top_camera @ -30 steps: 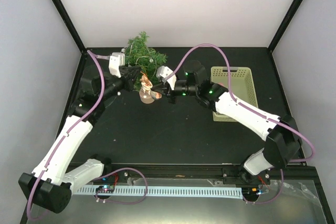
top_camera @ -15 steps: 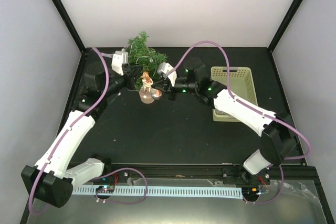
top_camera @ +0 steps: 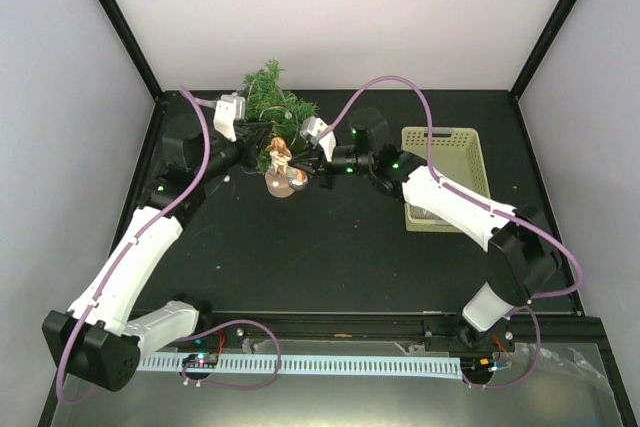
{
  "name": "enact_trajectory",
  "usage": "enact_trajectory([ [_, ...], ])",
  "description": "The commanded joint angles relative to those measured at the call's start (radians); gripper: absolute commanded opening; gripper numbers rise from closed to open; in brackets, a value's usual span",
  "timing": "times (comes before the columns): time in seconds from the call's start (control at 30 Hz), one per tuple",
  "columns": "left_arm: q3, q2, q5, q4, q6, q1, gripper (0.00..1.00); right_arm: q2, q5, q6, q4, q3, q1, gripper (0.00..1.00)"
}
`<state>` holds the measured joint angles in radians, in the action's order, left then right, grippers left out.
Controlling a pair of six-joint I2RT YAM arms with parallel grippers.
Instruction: Decorate the small christmas tree
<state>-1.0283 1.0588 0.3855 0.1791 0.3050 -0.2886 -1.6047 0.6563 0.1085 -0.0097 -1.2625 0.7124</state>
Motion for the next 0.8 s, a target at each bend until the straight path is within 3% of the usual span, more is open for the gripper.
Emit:
enact_trajectory([
  [0.0, -0.05, 0.013, -0.008, 0.004, -0.029, 0.007, 0.02, -0.022, 0.034, -0.02, 0.032, -0.034, -0.014, 0.01],
  [0.43, -0.055, 0.0, -0.014, 0.047, -0.049, 0.008, 0.12, -0.043, 0.065, -0.042, 0.026, -0.05, -0.023, 0.01],
  [0.77, -0.049, -0.003, -0.019, 0.061, -0.066, 0.008, 0.13, -0.063, 0.113, -0.061, -0.001, -0.049, -0.023, 0.02],
])
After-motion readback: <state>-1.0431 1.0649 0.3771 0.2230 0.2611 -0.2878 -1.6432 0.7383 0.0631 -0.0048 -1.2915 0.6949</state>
